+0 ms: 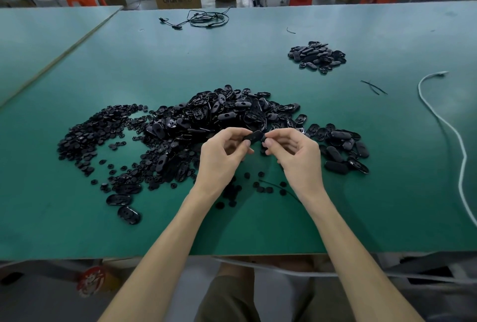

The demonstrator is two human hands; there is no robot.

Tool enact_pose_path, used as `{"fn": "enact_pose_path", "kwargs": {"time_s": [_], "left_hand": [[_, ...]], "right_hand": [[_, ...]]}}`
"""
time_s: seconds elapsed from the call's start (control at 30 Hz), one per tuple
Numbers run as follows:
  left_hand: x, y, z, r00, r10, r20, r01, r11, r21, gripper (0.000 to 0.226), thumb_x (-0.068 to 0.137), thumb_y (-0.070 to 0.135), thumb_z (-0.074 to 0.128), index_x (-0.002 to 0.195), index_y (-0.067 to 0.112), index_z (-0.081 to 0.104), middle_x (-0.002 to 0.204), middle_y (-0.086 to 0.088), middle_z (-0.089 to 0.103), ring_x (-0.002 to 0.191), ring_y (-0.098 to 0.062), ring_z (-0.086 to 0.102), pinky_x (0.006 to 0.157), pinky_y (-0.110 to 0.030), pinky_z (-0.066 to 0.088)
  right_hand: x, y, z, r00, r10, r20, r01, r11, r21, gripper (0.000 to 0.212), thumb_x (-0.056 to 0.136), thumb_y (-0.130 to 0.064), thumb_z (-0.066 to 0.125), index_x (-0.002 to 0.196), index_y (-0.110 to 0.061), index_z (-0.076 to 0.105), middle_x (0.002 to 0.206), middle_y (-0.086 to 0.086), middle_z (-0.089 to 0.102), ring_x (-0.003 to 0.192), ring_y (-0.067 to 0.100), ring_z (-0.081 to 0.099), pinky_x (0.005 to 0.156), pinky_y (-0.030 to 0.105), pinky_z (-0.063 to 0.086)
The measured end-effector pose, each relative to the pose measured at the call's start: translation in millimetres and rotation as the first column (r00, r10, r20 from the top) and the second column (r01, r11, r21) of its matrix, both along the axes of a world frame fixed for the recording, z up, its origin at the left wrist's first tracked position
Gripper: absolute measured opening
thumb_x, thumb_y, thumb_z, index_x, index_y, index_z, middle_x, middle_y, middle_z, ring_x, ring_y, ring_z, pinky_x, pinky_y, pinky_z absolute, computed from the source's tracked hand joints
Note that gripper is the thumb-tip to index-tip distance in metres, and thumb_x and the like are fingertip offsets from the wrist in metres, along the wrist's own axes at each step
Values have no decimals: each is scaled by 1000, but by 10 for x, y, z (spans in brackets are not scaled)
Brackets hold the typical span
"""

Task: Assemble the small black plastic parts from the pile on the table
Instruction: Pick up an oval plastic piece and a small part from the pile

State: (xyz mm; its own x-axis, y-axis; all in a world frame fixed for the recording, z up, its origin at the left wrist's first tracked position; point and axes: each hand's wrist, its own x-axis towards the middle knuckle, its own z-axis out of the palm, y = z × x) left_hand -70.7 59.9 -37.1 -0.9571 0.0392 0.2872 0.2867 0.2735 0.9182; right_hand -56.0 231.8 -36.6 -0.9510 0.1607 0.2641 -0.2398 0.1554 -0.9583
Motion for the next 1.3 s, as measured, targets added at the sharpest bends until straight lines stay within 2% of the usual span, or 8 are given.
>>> {"fn": "enact_pose_path", "kwargs": {"time_s": [0.27,0.43,0.63,0.8,1.03,1.3], "left_hand": [[-14,9,-9,1000,1,5,-1,1000,-2,19,96,7,73,114,13,74,91,4,78,82,-10,77,75,-24,59],[0,15,1,1000,-26,5,26,999,-25,20,95,6,73,113,13,76,89,5,79,83,-9,77,77,-21,58],[15,23,22,997,-74,-5,73,996,-48,20,94,2,74,112,10,78,90,4,80,83,-10,77,80,-23,60],[17,15,28,997,-76,0,76,997,-29,19,94,3,74,112,9,78,90,2,80,84,-11,77,81,-23,60],[18,13,31,996,-92,1,92,995,-29,19,93,3,75,112,8,77,91,-1,80,84,-15,77,82,-29,61],[10,0,21,992,-127,9,127,992,6,17,94,3,74,110,8,77,92,-2,80,83,-18,78,83,-35,63]], "right_hand": [[9,6,20,1000,-12,16,11,999,33,14,90,-6,78,97,-18,77,89,-3,78,81,15,75,86,35,61],[10,-13,10,1000,-19,24,16,991,132,12,90,-9,80,96,-19,77,83,-8,77,78,10,74,83,29,61],[1,-43,-14,999,-53,0,51,971,234,14,91,-10,78,92,-24,76,82,-13,75,79,7,71,77,22,58],[-2,-43,-22,997,-78,-17,80,963,258,13,92,-12,77,91,-25,75,82,-16,74,78,3,69,70,12,52],[19,-53,-5,999,-46,1,45,969,242,17,92,-9,77,92,-26,75,81,-15,74,77,4,71,72,15,56],[12,-51,-35,997,-75,3,72,965,254,15,89,-16,82,91,-24,70,80,-10,72,78,3,69,70,13,52]]}}
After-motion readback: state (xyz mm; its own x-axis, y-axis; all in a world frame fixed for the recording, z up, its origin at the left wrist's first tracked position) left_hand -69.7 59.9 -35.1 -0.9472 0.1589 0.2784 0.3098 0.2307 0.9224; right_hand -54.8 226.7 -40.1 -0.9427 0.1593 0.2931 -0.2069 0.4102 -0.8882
